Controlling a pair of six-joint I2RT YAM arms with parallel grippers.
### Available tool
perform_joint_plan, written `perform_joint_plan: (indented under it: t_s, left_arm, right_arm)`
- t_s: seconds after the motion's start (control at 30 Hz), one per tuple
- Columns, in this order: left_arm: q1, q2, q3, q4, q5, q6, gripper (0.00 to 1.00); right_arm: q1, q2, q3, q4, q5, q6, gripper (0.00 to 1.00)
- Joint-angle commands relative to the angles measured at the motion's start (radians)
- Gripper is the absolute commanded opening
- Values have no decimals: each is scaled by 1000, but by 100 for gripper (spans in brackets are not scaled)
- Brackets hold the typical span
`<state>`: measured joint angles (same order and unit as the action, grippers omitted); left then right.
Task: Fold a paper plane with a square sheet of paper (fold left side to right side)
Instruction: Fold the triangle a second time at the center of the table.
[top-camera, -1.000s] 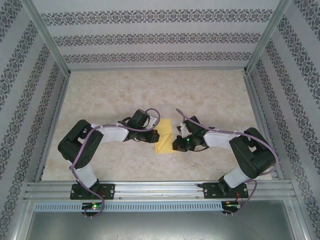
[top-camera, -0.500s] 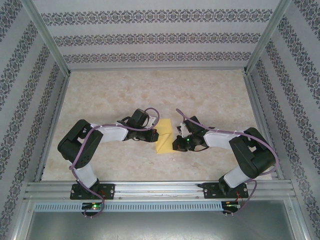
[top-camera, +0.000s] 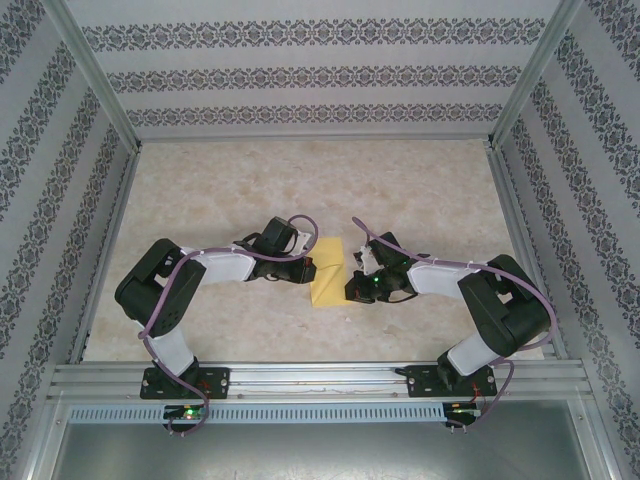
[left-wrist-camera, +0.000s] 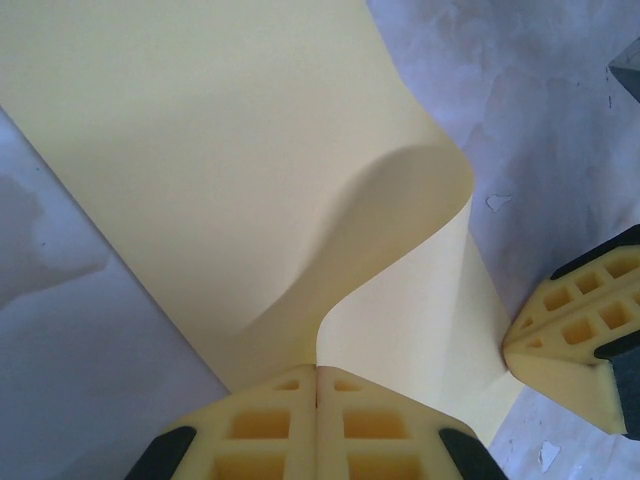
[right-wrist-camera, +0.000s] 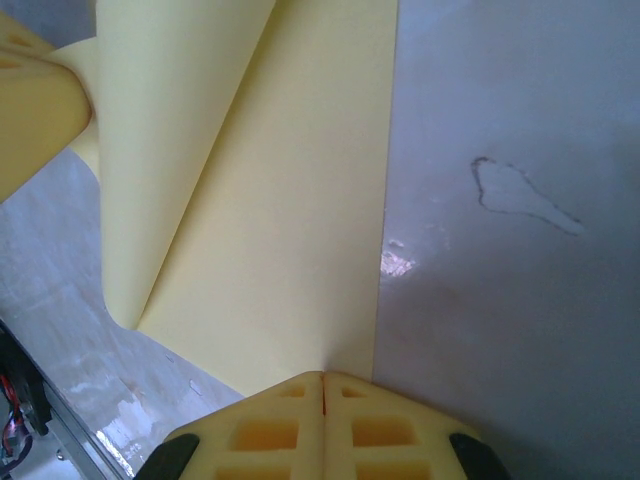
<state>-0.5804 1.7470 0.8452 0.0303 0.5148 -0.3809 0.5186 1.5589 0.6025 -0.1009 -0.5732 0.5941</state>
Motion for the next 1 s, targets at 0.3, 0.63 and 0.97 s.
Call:
perform_joint_plan:
  t_s: [0.3,0.63,0.97]
  left_arm:
    - [16,46,9,17,-9,21,0]
    - [16,70,5,6,-19,27,0]
    - [14,67,1,-4,-27,26,0]
  right_arm:
    - [-8,38,-9,-42,50,-23,0]
    - [-10,-10,9,-44,23,-14,0]
    - [13,-106,9,96,-20,107,0]
